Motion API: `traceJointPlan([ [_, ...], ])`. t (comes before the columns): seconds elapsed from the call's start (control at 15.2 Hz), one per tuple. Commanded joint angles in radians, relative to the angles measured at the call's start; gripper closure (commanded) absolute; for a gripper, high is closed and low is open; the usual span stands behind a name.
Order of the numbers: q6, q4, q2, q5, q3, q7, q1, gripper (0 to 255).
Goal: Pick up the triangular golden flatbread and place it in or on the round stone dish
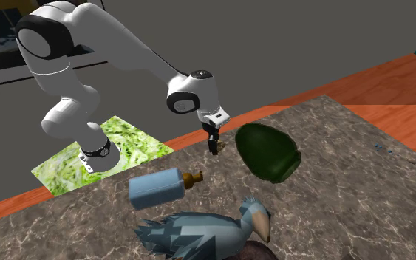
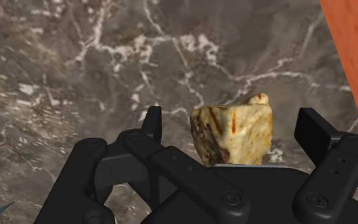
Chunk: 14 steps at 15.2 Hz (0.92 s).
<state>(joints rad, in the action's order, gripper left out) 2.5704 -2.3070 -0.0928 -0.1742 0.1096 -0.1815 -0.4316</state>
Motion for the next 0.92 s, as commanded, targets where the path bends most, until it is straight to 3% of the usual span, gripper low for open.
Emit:
traceJointPlan([
  [0.0,0.009,0.0,-0.009,-0.004,0.0,-0.005,-0.001,0],
  [0.4,0.009,0.0,-0.009,-0.004,0.0,-0.005,-0.001,0],
  [0.46,0.009,0.0,-0.009,-0.004,0.0,-0.005,-0.001,255],
  [0.86,0.009,0.0,-0.009,-0.004,0.0,-0.005,-0.001,255],
])
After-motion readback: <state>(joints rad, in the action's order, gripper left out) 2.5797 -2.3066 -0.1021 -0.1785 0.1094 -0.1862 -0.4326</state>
